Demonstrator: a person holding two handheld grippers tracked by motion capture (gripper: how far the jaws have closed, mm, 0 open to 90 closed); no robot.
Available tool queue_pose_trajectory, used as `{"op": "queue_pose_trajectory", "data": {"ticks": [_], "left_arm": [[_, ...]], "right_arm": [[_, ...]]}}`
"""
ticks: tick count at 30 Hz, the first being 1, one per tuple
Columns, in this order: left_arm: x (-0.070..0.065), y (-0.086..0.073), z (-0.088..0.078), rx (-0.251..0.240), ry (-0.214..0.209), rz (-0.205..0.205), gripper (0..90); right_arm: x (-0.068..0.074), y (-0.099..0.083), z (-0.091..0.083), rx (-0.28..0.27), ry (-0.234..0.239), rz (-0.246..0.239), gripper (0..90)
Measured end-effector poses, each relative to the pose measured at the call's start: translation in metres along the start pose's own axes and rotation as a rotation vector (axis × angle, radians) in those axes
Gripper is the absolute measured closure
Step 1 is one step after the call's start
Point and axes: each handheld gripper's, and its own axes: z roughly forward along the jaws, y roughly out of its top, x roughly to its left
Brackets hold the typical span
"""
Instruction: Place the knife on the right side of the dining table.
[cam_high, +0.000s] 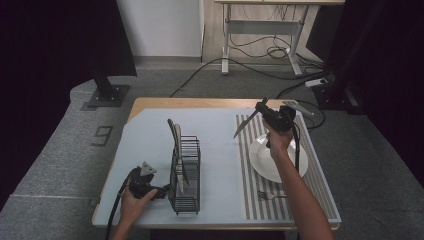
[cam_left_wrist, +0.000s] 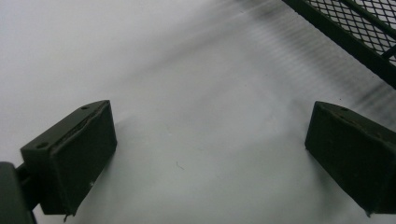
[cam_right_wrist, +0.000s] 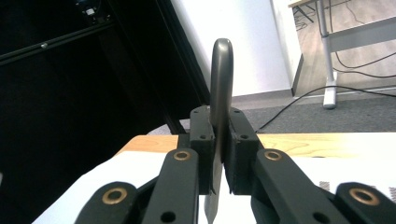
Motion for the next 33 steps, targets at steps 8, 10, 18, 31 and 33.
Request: {"op": "queue_pose_trajectory", "data": {"ticks": [8, 10, 18, 31, 33], "left_arm": [[0.000, 0.000, 0.000, 0.000, 0.000, 0.000, 1.4], [0.000, 0.000, 0.000, 0.000, 0.000, -0.001, 1.3], [0.000, 0.000, 0.000, 0.001, -0.001, -0.001, 1.4], [0.000, 0.000, 0.000, 0.001, -0.001, -0.001, 1.3], [0.000, 0.000, 0.000, 0.002, -0.001, -0.001, 1.3]], "right_arm": [[-0.007, 0.005, -0.001, -0.020, -0.018, 0.008, 83.4], [-0.009, 0.006, -0.001, -0.027, -0.022, 0.010, 83.4], [-0.018, 0.006, 0.001, -0.026, -0.045, 0.020, 83.4], [-0.035, 0.004, 0.007, -0.037, -0.092, 0.034, 83.3], [-0.038, 0.004, 0.007, -0.038, -0.100, 0.035, 83.3]]}}
